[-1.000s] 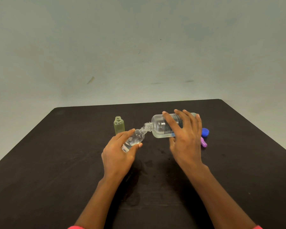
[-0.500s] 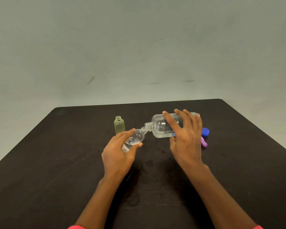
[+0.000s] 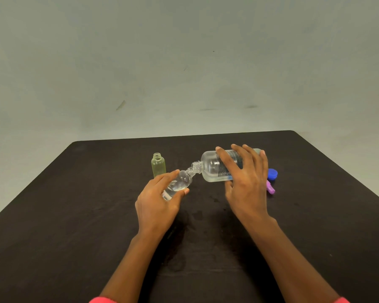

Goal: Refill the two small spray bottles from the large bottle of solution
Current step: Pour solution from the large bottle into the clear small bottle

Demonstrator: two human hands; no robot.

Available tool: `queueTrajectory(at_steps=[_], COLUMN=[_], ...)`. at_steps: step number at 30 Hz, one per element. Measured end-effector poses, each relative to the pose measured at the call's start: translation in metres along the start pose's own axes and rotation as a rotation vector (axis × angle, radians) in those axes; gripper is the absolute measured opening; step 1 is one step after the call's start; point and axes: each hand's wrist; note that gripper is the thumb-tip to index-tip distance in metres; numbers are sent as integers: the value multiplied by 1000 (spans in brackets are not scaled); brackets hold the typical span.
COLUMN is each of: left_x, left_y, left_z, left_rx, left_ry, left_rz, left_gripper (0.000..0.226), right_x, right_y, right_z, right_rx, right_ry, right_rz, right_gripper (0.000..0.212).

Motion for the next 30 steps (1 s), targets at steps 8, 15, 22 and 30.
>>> queueTrajectory(at_steps=[8, 15, 22, 30], left_x=[0, 1, 0, 1], left_y=[1, 1, 1, 1], left_z=[-1, -1, 0, 0], left_rx=[1, -8, -22, -12], left_ry=[-2, -2, -1, 1], left_rz=[-14, -8, -8, -16], left_gripper=[45, 45, 45, 45], right_x=[0, 1, 0, 0], right_y=[0, 0, 1, 1], right_z=[1, 1, 1, 1], right_rx=[-1, -3, 1, 2], right_ry=[5, 5, 9, 13], right_rz=[-3, -5, -10, -16], right_gripper=[84, 83, 83, 83])
Point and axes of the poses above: each hand's wrist, its own x-axis towards the middle knuckle, its own z-axis out of the back of the hand, y = z × x, and after that the axes turned 7 degrees about x, right-handed
